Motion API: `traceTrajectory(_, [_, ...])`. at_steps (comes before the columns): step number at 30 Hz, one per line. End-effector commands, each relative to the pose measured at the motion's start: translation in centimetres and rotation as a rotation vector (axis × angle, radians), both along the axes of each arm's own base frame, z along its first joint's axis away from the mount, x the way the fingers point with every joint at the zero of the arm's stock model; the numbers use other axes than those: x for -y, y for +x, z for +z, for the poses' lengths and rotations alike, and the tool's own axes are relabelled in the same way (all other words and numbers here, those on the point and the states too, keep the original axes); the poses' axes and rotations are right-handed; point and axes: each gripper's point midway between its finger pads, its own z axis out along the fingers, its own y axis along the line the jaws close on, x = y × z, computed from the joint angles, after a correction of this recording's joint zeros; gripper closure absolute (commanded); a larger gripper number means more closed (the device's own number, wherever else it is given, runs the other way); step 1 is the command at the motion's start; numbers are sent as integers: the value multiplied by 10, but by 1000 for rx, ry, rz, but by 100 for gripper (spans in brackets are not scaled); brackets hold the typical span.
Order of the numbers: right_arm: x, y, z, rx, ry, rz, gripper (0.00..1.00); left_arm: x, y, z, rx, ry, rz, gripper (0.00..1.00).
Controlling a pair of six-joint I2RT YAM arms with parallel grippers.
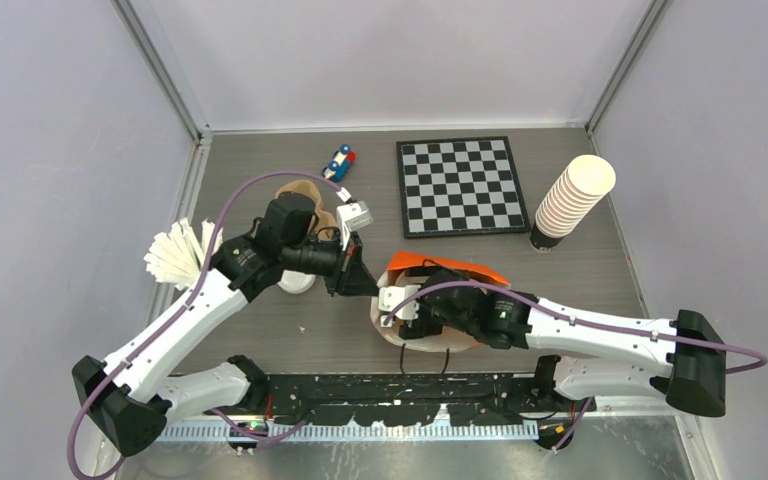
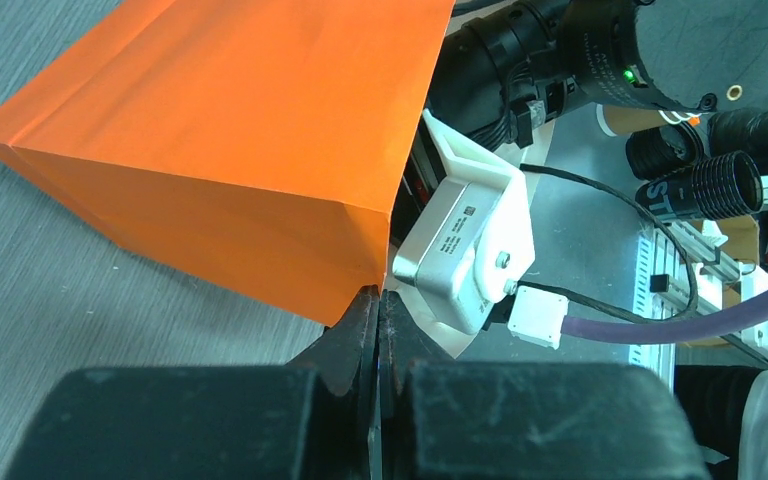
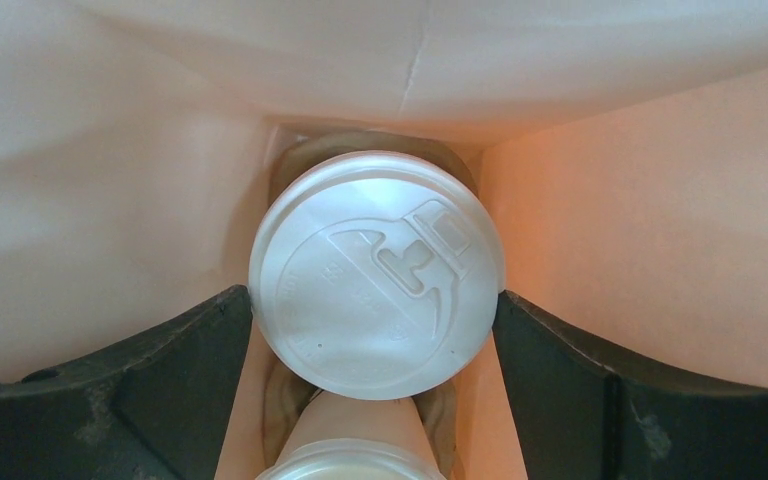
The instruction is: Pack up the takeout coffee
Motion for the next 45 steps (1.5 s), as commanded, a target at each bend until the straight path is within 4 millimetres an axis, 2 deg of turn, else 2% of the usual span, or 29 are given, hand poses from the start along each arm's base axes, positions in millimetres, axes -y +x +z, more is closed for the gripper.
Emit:
traceTrajectory(1, [-5, 6, 23, 31, 29, 1, 7, 1, 6, 12, 22, -10, 18, 100])
traceTrajectory(19, [-7, 4, 34, 30, 43, 13, 7, -1, 14, 8, 23, 32, 56, 100])
traceTrajectory(32, [0, 3, 45, 28, 60, -15, 6, -1, 18, 7, 13, 52, 72, 100])
traceTrajectory(45, [3, -5, 59, -5, 90, 1, 9, 3, 24, 7, 2, 59, 80, 100])
